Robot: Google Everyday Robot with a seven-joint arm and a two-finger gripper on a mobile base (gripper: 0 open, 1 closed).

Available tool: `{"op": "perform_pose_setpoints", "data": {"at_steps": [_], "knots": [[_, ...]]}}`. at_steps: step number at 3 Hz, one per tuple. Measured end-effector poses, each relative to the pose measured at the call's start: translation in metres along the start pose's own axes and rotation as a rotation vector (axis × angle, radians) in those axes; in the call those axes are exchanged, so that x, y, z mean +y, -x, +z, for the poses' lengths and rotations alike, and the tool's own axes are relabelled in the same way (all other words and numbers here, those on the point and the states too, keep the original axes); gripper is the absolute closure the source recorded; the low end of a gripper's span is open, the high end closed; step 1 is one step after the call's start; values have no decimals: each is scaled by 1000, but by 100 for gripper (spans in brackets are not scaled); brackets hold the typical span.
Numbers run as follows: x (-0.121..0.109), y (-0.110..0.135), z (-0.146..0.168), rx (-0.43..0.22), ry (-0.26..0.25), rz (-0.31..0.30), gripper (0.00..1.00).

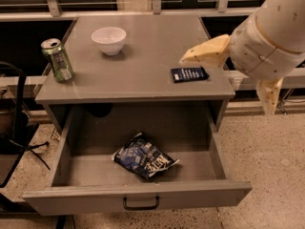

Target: Pick blue chip bag from top drawer and place on counter

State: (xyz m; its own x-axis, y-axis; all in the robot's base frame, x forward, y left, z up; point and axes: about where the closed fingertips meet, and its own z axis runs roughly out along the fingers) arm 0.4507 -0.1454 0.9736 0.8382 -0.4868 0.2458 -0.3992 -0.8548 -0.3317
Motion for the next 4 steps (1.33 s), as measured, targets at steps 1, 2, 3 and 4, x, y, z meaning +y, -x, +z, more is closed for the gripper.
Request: {"op": "perform_pose_setpoints", "data": {"at_steps": [1,2,3,4], "knots": [[-17,-5,4,-18,-61,-24,0],[-31,-5,20,-70,-154,-63,0],[-44,0,37,-129,-226,-93,0],[-50,7,58,-178,-255,-104,0]]}}
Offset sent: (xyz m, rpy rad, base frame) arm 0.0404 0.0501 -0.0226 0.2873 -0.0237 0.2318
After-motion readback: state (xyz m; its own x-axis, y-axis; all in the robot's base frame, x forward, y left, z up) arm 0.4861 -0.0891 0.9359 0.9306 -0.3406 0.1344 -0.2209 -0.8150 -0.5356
